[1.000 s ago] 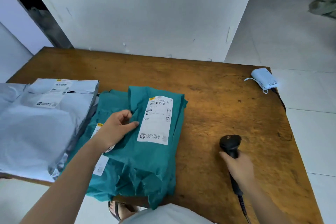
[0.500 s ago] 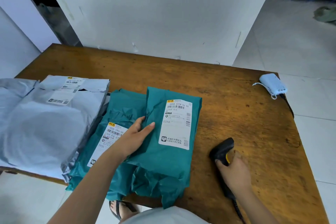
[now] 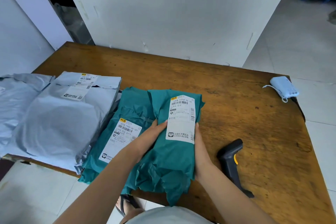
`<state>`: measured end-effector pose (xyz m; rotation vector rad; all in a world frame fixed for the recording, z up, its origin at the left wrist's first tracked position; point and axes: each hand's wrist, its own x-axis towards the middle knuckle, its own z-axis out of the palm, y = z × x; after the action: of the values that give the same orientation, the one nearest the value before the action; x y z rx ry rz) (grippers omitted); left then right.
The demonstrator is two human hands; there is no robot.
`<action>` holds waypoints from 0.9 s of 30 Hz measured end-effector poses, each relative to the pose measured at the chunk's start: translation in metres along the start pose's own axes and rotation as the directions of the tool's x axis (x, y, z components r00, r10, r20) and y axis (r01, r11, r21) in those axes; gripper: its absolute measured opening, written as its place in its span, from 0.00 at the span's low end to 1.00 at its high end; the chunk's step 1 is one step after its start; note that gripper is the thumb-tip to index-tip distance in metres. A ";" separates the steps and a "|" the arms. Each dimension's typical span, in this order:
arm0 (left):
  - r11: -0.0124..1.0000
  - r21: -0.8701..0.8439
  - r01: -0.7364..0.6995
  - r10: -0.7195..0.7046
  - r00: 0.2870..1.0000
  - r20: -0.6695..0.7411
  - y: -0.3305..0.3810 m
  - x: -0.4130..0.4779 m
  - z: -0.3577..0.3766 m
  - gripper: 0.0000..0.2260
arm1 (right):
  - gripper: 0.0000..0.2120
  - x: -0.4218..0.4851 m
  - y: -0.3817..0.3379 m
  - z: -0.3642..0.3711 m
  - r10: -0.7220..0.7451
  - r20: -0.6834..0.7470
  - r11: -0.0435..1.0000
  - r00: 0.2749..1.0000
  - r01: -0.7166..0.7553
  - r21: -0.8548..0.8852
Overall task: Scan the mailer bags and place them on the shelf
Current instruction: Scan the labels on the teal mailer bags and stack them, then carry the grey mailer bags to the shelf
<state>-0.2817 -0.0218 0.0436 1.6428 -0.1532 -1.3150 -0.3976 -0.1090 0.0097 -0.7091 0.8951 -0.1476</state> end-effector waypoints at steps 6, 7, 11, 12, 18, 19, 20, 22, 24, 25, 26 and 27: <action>0.996 0.077 -0.048 0.053 0.997 -0.059 0.003 0.006 0.010 0.30 | 0.27 0.005 0.004 -0.011 -0.002 0.006 0.998 1.000 0.003 -0.068; 0.993 0.108 -0.038 0.043 0.998 -0.048 0.002 0.004 0.007 0.31 | 0.28 0.003 0.002 -0.012 -0.013 -0.005 0.996 1.000 0.012 -0.090; 0.985 0.137 -0.103 0.117 0.988 -0.098 -0.001 -0.003 -0.013 0.25 | 0.43 -0.010 -0.019 -0.016 -0.078 -0.126 0.967 0.989 0.044 -0.251; 0.985 0.130 -0.110 0.127 0.984 -0.126 0.001 -0.003 -0.018 0.21 | 0.45 -0.016 -0.028 -0.017 -0.109 -0.177 0.945 0.978 0.046 -0.324; 0.922 0.272 -0.275 0.337 0.916 -0.216 0.020 -0.013 -0.072 0.13 | 0.25 -0.044 -0.070 0.025 -0.538 -0.082 0.624 0.839 0.331 -0.708; 0.911 0.279 -0.304 0.366 0.907 -0.208 0.024 -0.014 -0.085 0.11 | 0.23 -0.046 -0.069 0.037 -0.572 -0.045 0.573 0.819 0.360 -0.736; 0.896 0.293 -0.334 0.398 0.896 -0.195 0.029 -0.016 -0.099 0.09 | 0.22 -0.044 -0.065 0.049 -0.585 -0.011 0.522 0.811 0.366 -0.770; 0.867 0.317 -0.383 0.450 0.876 -0.173 0.040 -0.020 -0.130 0.08 | 0.19 -0.039 -0.057 0.083 -0.564 0.066 0.424 0.823 0.357 -0.832; 0.830 0.373 -0.416 0.493 0.858 -0.141 0.052 -0.023 -0.164 0.09 | 0.18 -0.030 -0.044 0.119 -0.544 0.133 0.340 0.828 0.363 -0.868; 0.795 0.425 -0.433 0.524 0.843 -0.120 0.059 -0.025 -0.181 0.09 | 0.18 -0.025 -0.037 0.138 -0.543 0.164 0.292 0.824 0.368 -0.883; 0.748 0.492 -0.446 0.557 0.825 -0.099 0.067 -0.026 -0.198 0.10 | 0.18 -0.020 -0.032 0.157 -0.539 0.188 0.245 0.821 0.367 -0.898; 0.694 0.559 -0.454 0.587 0.806 -0.074 0.074 -0.028 -0.214 0.11 | 0.18 -0.017 -0.028 0.176 -0.540 0.209 0.200 0.815 0.365 -0.909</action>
<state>-0.0896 0.0864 0.1010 1.9922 -0.8343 -0.6290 -0.2707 -0.0351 0.1111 -2.1377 0.8388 -0.2252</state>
